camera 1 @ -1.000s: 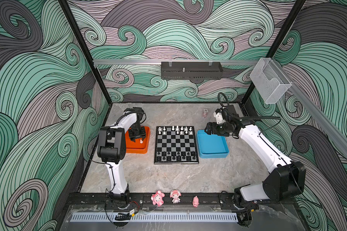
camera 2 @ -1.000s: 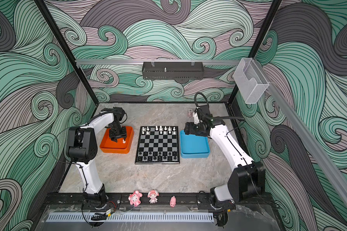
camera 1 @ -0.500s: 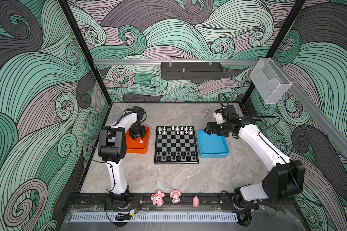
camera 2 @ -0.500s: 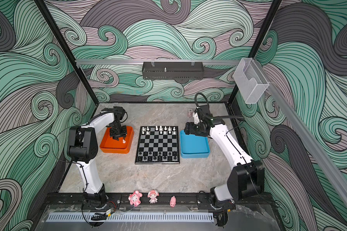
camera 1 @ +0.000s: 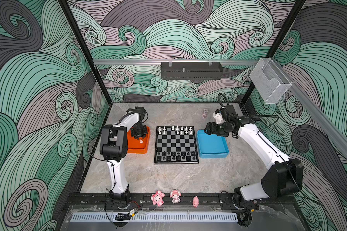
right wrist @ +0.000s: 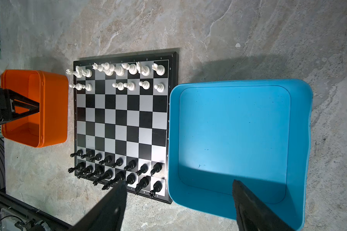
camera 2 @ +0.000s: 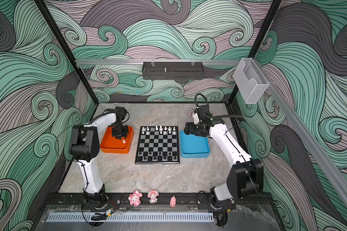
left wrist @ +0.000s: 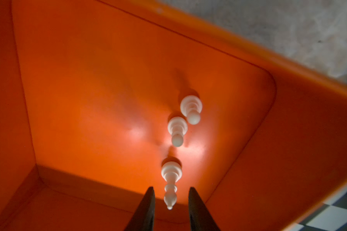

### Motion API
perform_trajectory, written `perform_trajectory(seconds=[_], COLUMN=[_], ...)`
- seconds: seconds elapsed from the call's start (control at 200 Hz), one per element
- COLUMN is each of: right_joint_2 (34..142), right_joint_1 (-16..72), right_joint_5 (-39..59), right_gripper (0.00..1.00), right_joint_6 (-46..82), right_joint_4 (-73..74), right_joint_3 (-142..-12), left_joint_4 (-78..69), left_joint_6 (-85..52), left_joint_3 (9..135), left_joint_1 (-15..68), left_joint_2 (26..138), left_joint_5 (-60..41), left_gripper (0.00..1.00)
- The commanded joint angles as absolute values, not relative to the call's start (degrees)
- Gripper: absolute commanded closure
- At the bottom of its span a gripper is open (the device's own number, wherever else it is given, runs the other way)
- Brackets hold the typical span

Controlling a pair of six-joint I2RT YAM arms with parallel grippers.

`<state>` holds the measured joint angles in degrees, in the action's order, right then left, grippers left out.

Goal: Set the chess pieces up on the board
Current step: 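Lower the left gripper into the orange tray onto a white pawn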

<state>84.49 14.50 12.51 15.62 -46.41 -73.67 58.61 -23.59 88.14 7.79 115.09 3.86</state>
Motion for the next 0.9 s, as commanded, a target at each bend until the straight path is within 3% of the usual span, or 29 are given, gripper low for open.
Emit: perform_trajectory(seconds=[0.0, 0.896], right_joint_2=[85.0, 86.4], right_joint_1=[14.1, 13.8], right_joint_5=[13.4, 14.9], right_gripper=[0.18, 0.2], right_joint_6=[16.1, 16.5], right_joint_4=[-46.1, -46.0], right_joint_3=[-73.8, -74.0], left_joint_4=[58.3, 57.7], left_joint_6=[-23.4, -23.7], left_joint_3=[89.2, 87.5], left_joint_1=[8.3, 8.6], left_joint_2=[115.1, 117.0], left_joint_5=[4.5, 5.8], left_gripper=[0.68, 0.72])
